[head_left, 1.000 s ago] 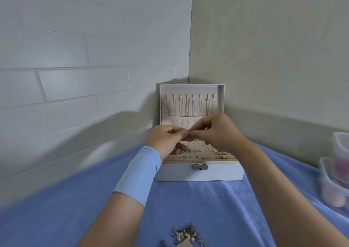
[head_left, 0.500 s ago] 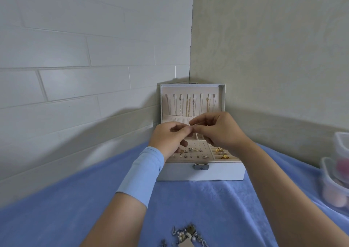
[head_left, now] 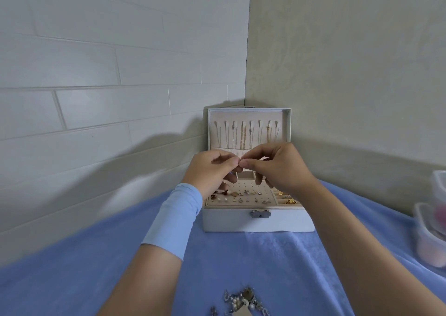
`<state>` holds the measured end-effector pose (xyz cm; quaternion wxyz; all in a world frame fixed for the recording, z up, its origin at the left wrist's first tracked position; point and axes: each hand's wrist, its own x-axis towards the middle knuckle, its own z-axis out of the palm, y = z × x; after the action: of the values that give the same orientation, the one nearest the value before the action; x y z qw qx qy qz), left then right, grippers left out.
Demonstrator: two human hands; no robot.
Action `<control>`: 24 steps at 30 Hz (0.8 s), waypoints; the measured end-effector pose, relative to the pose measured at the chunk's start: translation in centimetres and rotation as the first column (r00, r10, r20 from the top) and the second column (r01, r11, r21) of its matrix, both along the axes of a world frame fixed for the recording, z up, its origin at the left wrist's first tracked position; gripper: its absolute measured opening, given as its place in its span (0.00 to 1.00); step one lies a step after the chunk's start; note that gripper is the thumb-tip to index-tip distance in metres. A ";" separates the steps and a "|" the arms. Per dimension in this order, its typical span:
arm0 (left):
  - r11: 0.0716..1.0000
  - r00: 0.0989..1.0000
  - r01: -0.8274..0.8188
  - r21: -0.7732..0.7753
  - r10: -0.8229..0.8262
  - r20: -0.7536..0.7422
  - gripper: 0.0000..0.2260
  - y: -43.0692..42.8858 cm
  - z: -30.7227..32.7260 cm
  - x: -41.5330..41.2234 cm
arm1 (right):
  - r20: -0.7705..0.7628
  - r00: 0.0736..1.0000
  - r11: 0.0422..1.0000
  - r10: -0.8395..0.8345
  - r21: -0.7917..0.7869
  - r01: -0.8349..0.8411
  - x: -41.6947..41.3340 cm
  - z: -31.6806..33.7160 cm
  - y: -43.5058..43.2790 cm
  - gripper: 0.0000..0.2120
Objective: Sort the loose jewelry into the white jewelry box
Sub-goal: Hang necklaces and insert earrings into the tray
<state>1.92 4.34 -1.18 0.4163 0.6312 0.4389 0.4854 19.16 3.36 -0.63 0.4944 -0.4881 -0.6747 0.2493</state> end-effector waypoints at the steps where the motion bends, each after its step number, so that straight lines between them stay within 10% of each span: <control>1: 1.000 1.000 0.004 0.003 -0.004 -0.005 0.05 0.2 0.0 -0.3 | -0.002 1.000 1.000 0.007 0.004 -0.007 -0.3 0.0 0.0 0.02; 6: 0.988 0.962 -0.025 0.155 0.066 -0.264 0.06 1.8 -1.1 -1.6 | 0.092 0.994 0.998 -0.064 -0.023 0.067 -0.9 -0.1 1.5 0.03; 14: 0.959 0.482 0.082 0.272 0.201 -0.853 0.16 3.2 -3.0 -2.1 | 0.573 0.801 0.969 -0.174 -0.046 0.244 -2.2 -1.9 5.1 0.03; 24: 0.980 0.487 0.043 0.196 0.151 -0.861 0.17 3.4 -3.3 -1.9 | 0.789 0.574 0.966 -0.218 0.090 0.242 -2.8 -2.0 5.2 0.05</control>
<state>0.01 7.77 -4.46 0.0591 0.8123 0.5601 0.1518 16.34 8.58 -2.67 0.1654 -0.6377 -0.7507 -0.0497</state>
